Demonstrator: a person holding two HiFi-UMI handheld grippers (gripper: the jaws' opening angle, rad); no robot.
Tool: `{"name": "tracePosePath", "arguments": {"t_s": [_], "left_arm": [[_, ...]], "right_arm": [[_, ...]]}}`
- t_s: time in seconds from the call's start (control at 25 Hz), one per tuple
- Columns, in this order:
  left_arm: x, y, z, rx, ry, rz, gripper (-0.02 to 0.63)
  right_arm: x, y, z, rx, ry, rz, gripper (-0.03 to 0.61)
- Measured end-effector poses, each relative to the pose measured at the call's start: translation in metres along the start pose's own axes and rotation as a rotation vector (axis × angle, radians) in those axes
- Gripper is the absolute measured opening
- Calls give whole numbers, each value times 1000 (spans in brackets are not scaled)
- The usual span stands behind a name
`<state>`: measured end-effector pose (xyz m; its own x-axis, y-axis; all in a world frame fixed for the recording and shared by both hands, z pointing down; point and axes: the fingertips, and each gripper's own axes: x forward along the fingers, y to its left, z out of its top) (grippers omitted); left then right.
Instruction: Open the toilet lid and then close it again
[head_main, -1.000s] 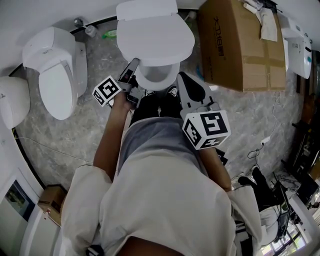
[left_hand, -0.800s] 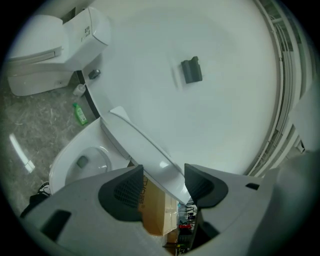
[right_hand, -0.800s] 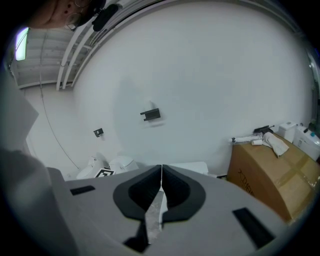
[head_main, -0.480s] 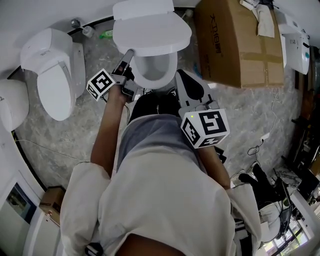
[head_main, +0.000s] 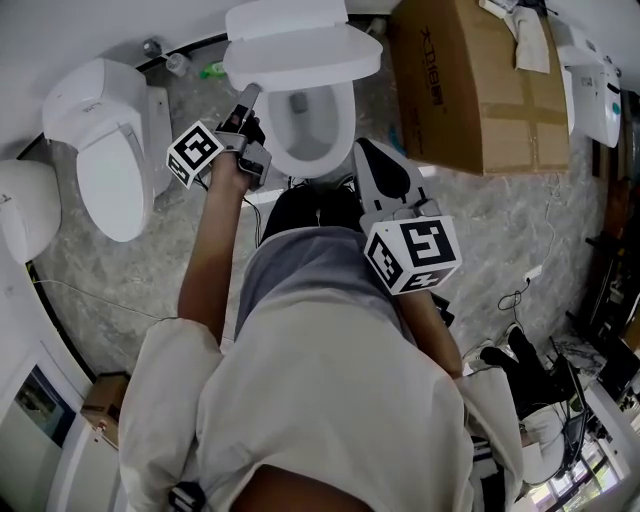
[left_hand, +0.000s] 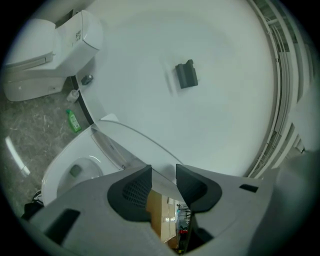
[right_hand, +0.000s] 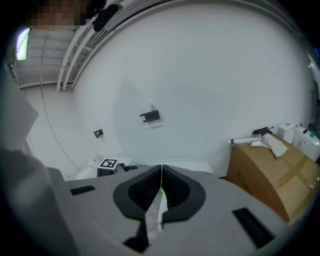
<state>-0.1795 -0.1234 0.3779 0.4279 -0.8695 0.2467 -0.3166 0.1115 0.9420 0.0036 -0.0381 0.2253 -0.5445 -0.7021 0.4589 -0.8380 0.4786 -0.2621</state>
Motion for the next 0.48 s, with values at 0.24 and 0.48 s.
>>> {"name": "tracePosePath", "arguments": {"t_s": [0.24, 0.48], "left_arm": [[7, -12, 12, 44, -11, -6, 141], [19, -20, 28, 78, -25, -11, 141]], "right_arm": [[-5, 1, -1, 2, -8, -4, 11], [-4, 0, -2, 9, -10, -16, 11]]}}
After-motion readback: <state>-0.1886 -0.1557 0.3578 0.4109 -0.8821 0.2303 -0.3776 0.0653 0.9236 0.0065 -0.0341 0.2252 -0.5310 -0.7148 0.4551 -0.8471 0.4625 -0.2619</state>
